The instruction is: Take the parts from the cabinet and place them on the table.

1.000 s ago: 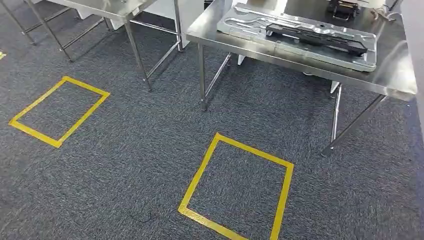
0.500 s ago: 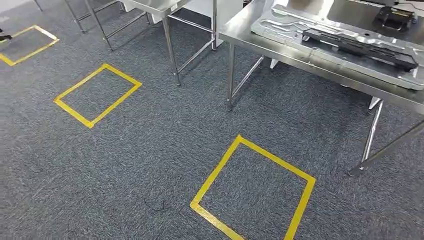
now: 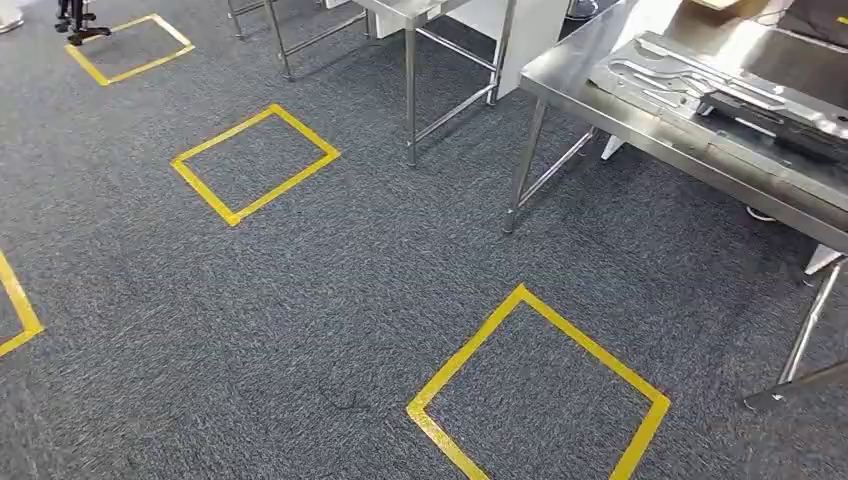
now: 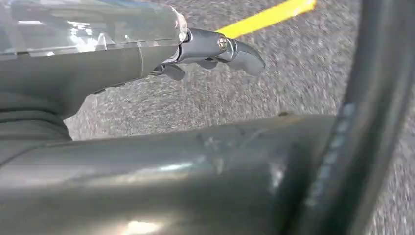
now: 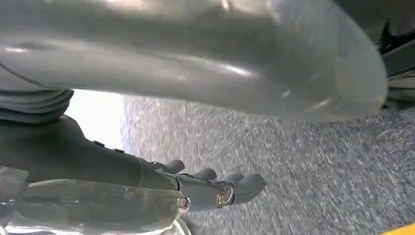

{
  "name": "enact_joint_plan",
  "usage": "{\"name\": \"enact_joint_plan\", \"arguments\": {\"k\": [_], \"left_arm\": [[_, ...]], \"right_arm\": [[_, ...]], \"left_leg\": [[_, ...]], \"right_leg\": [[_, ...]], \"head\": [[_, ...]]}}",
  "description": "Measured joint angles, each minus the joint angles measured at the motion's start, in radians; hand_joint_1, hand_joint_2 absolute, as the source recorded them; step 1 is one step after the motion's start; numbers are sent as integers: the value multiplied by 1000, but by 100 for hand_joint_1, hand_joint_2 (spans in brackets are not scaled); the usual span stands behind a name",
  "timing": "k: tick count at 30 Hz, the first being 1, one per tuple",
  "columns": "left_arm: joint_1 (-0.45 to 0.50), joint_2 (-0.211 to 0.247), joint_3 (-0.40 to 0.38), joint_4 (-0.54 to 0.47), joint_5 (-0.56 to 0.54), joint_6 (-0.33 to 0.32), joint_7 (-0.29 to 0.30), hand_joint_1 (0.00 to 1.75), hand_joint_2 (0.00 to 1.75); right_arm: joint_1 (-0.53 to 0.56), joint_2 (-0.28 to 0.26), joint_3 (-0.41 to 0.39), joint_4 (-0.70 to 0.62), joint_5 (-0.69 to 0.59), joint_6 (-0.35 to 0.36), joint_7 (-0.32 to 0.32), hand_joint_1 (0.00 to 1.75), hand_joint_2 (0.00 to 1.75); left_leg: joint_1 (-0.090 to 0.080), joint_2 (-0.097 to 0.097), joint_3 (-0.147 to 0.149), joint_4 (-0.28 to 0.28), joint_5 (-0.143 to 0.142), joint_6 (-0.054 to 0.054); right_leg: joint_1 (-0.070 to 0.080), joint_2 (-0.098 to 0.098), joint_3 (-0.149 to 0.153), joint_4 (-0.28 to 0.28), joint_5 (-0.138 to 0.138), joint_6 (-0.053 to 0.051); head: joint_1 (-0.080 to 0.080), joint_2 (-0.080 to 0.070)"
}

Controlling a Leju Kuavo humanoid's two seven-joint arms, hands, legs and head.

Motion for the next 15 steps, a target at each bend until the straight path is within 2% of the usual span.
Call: {"name": "enact_joint_plan", "arguments": {"k": [1,2,3,4,5,6,7,8,9,10,11,12,13,14,15], "left_arm": [[0,0,2,0,3,3,1,0,0],[0,0,5,0,4,5,3,0,0],[-2,0,8,0,5,6,5,0,0],[-2,1,9,0,7,8,7,0,0],[0,1,11,0,9,10,9,0,0],[3,2,14,0,9,14,10,0,0],[6,3,14,0,9,20,11,0,0],[6,6,15,0,10,24,13,0,0],[6,4,15,1,10,26,15,0,0],[4,5,15,1,12,27,16,0,0],[1,6,15,1,12,27,16,0,0],[1,6,15,1,13,28,16,0,0],[2,7,16,1,14,27,16,0,0],[5,8,16,1,14,27,16,0,0],[6,8,16,1,15,27,16,0,0]], "right_arm": [[0,0,0,0,3,0,0,0,0],[4,0,0,0,5,1,0,0,0],[6,-4,0,0,8,4,0,0,0],[4,-3,0,1,11,5,0,0,0],[1,-3,0,1,12,6,0,0,0],[-1,-3,0,1,14,10,2,0,0],[-4,-3,0,1,16,12,5,0,0],[-5,-1,0,1,19,13,6,0,0],[-1,-2,0,1,22,13,8,0,0],[3,-2,0,1,24,13,8,0,0],[5,-2,0,1,25,14,9,0,0],[6,-3,0,2,25,15,9,0,0],[6,-3,0,2,25,16,9,0,0],[6,-3,0,2,25,16,9,0,0],[5,-3,0,2,25,17,9,0,0]], "left_leg": [[0,-15,1,4,-2,-2],[1,-28,-1,8,-4,-6],[-5,-35,-8,16,-7,-12],[0,-50,-14,17,-5,-17],[4,-56,-16,14,-4,-24],[5,-68,-16,11,-1,-32],[4,-80,-20,10,0,-39],[5,-55,-19,21,-7,-40],[1,2,-33,54,-31,-46],[4,34,-67,122,-72,-52],[6,49,-108,204,-112,-57],[9,54,-145,279,-140,-61],[11,58,-165,319,-145,-65],[13,61,-159,308,-127,-67],[14,65,-130,253,-92,-67]], "right_leg": [[0,11,38,-89,53,-4],[-1,51,72,-172,90,-10],[-3,92,78,-194,73,-13],[-1,80,77,-195,76,-12],[4,71,78,-196,76,-15],[6,62,80,-197,76,-21],[-1,48,84,-206,80,-28],[-5,29,90,-213,85,-34],[-4,24,93,-217,85,-40],[0,4,94,-217,83,-48],[2,-10,95,-217,82,-49],[3,-26,94,-217,80,-49],[3,-40,94,-217,79,-49],[3,-52,95,-217,77,-48],[3,-64,98,-217,75,-46]], "head": [[0,0],[0,0],[0,0],[0,0],[0,0],[0,0],[0,0],[0,0],[-1,0],[0,0],[0,0],[0,0],[0,0],[0,0],[0,0]]}}
